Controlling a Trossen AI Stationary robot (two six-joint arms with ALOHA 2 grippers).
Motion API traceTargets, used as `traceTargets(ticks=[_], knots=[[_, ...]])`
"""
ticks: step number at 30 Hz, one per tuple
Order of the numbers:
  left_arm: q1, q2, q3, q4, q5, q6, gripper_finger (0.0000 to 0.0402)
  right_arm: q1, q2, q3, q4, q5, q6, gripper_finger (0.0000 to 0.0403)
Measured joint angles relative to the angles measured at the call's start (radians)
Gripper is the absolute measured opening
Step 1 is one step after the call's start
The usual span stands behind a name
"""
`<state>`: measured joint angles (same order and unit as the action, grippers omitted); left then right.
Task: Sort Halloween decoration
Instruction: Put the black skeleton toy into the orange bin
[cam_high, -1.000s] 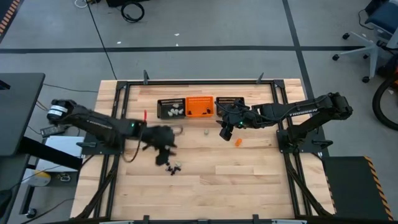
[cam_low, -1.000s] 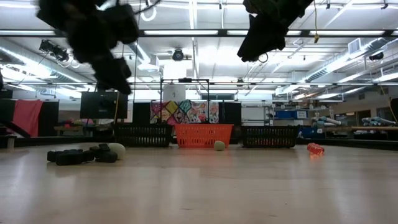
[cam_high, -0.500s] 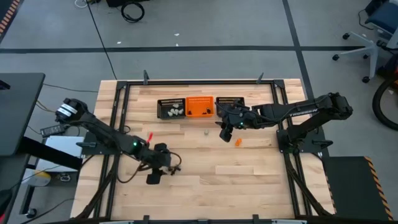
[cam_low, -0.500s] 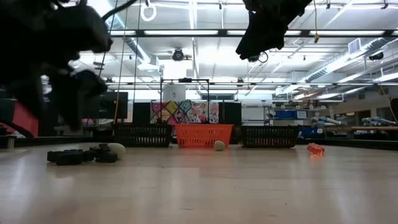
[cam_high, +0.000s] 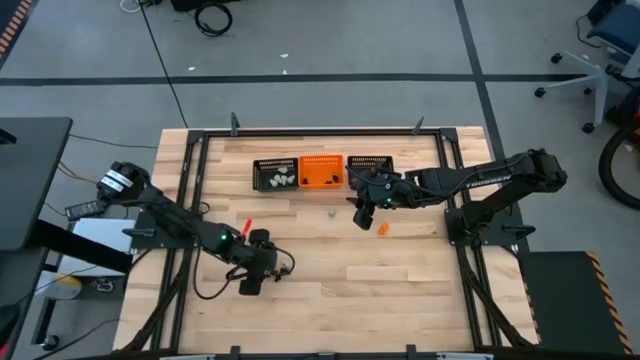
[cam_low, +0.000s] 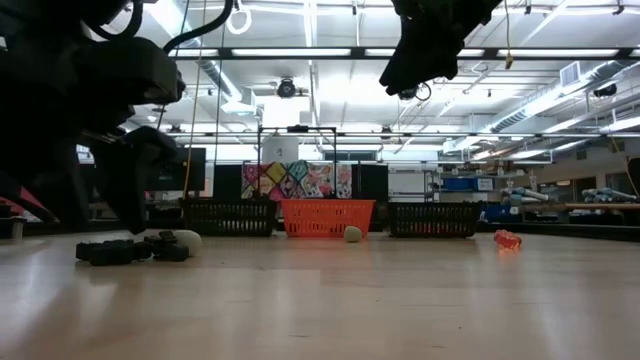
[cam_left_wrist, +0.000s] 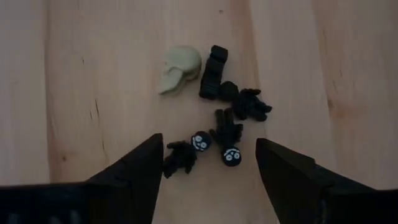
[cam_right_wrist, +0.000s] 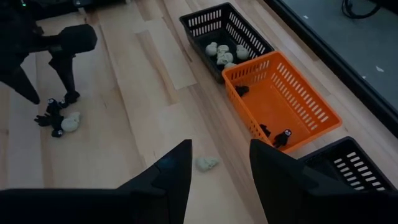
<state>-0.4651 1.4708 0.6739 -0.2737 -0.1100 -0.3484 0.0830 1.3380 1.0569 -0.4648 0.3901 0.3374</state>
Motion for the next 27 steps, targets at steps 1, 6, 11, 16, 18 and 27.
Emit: traceTargets(ticks=[1,6,11,16,18,27], knots=[[0.0,0.0,0.0,0.0,-0.001,0.007,0.0238,0.0,0.0,0.0,0.0,0.0,0.0,0.0165],[0.001,0.0,0.0,0.0,-0.002,0.047,0.0225,0.0,0.0,0.0,0.0,0.0,0.0,0.0165],[0.002,0.023,0.0,0.008,-0.002,0.073,0.021,0.0,0.0,0.0,0.0,0.0,0.0,0.0165],[0.002,0.074,0.001,0.082,0.003,0.044,0.0204,0.0,0.0,0.0,-0.002,0.0,0.0,0.0165],[0.005,0.092,0.002,0.088,0.0,0.005,0.0208,0.0,0.0,0.0,-0.006,0.0,0.0,0.0165],[0.011,0.114,0.006,0.048,0.018,-0.031,0.0195,0.0,0.0,0.0,-0.01,0.0,-0.018,0.0165]])
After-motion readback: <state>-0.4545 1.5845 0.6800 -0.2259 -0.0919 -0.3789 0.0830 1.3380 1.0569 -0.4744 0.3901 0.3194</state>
